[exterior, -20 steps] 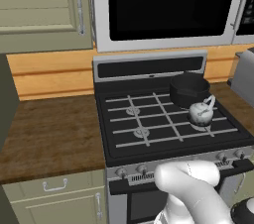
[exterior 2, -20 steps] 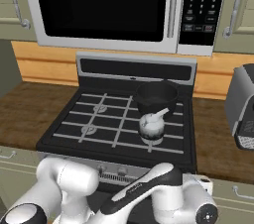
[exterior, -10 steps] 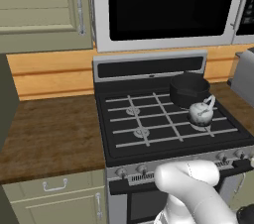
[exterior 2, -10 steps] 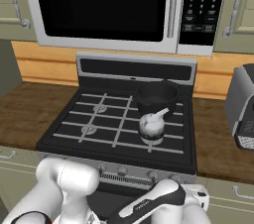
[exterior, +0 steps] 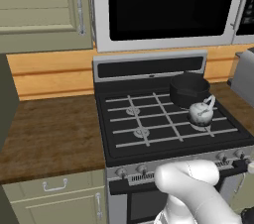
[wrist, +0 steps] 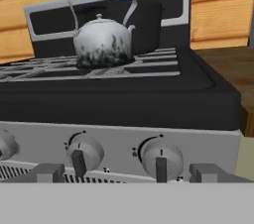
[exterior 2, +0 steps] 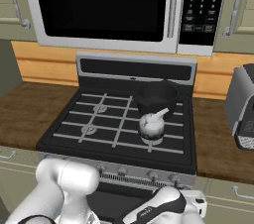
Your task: Pick the kettle from the counter and place it on a stove burner. Then turn the burner on.
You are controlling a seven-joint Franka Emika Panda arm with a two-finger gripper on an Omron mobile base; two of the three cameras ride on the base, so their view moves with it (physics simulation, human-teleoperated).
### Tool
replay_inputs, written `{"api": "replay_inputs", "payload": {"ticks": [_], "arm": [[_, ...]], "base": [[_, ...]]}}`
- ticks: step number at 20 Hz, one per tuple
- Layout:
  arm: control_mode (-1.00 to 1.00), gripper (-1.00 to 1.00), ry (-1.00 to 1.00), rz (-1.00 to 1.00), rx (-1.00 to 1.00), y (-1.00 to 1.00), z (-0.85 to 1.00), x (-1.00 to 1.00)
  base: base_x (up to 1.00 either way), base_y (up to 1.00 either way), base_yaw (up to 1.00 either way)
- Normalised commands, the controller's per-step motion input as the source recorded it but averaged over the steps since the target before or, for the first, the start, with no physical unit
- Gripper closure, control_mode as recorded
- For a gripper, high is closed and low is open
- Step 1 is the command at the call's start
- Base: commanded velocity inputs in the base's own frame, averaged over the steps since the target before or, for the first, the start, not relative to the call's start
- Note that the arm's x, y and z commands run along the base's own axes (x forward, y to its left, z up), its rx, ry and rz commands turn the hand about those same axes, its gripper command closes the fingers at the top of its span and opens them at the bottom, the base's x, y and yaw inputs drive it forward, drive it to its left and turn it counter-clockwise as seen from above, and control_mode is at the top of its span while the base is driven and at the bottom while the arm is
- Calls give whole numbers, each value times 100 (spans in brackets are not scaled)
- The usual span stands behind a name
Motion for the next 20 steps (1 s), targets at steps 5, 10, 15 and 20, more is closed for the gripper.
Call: {"api": "replay_inputs", "payload": {"ticks": [5,10,15,20], "arm": [[-100,-100,0,0,3,0,-27,24],[-100,-100,0,0,9,-4,-16,52],[-100,-100,0,0,7,-16,-8,15],[-100,-100,0,0,0,-15,-32,-3]], "base": [[0,0,0],[0,0,0],[0,0,0],[0,0,0]]}}
